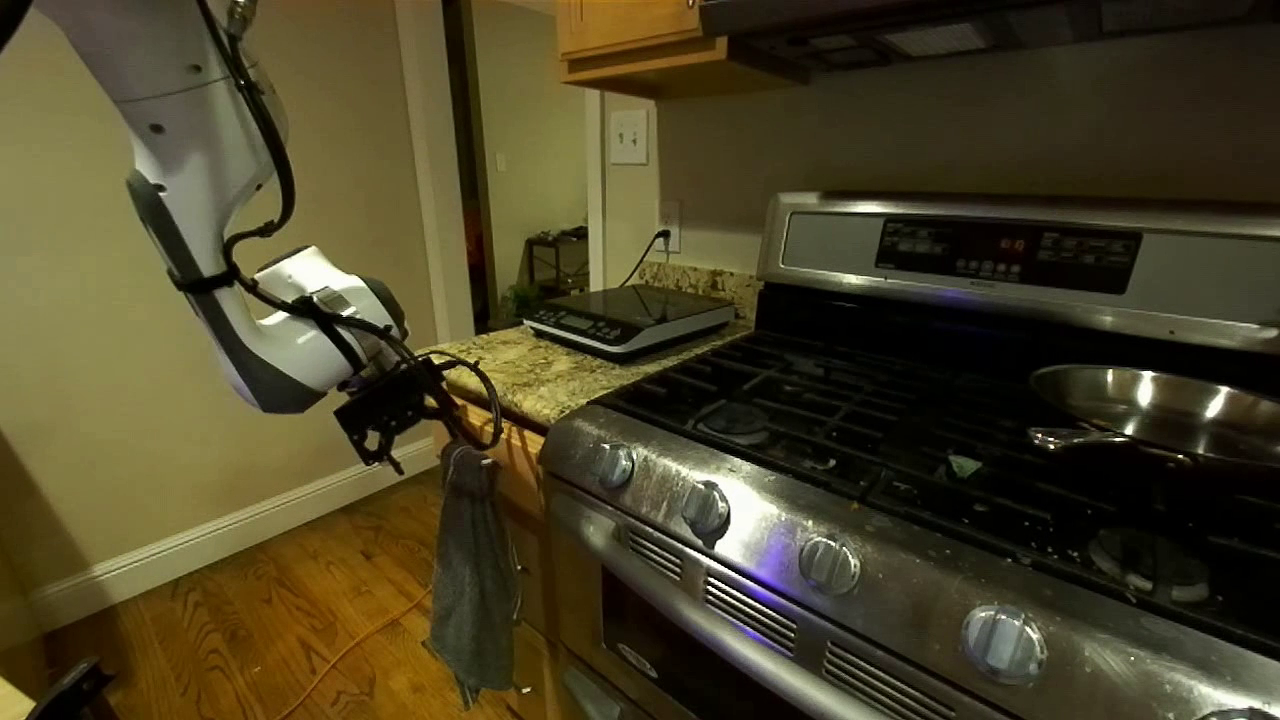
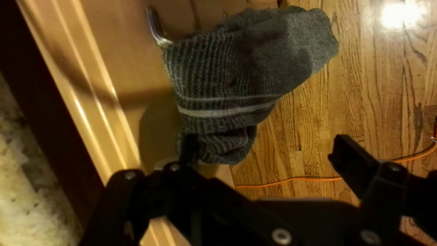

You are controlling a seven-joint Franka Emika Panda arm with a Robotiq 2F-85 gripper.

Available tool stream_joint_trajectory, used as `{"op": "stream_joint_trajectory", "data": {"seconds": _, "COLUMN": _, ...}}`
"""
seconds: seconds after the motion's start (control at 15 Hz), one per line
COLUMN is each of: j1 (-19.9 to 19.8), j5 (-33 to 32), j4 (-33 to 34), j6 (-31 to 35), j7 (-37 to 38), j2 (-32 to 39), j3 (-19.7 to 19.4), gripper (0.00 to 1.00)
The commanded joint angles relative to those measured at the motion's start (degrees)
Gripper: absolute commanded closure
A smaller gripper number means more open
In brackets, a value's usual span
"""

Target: Open the top drawer.

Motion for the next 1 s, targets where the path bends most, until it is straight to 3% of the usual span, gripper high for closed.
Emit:
{"op": "stream_joint_trajectory", "data": {"seconds": 0.0, "j1": 5.42, "j5": -5.12, "j4": 0.73, "j6": -1.89, "j7": 5.16, "j2": 0.18, "j3": -4.97, "gripper": 0.0}}
{"op": "stream_joint_trajectory", "data": {"seconds": 0.4, "j1": 6.96, "j5": -5.52, "j4": 1.39, "j6": -2.53, "j7": 5.21, "j2": 3.32, "j3": -6.79, "gripper": 0.0}}
{"op": "stream_joint_trajectory", "data": {"seconds": 0.93, "j1": 11.55, "j5": -14.77, "j4": 3.07, "j6": -1.02, "j7": 9.18, "j2": 3.13, "j3": -13.09, "gripper": 0.0}}
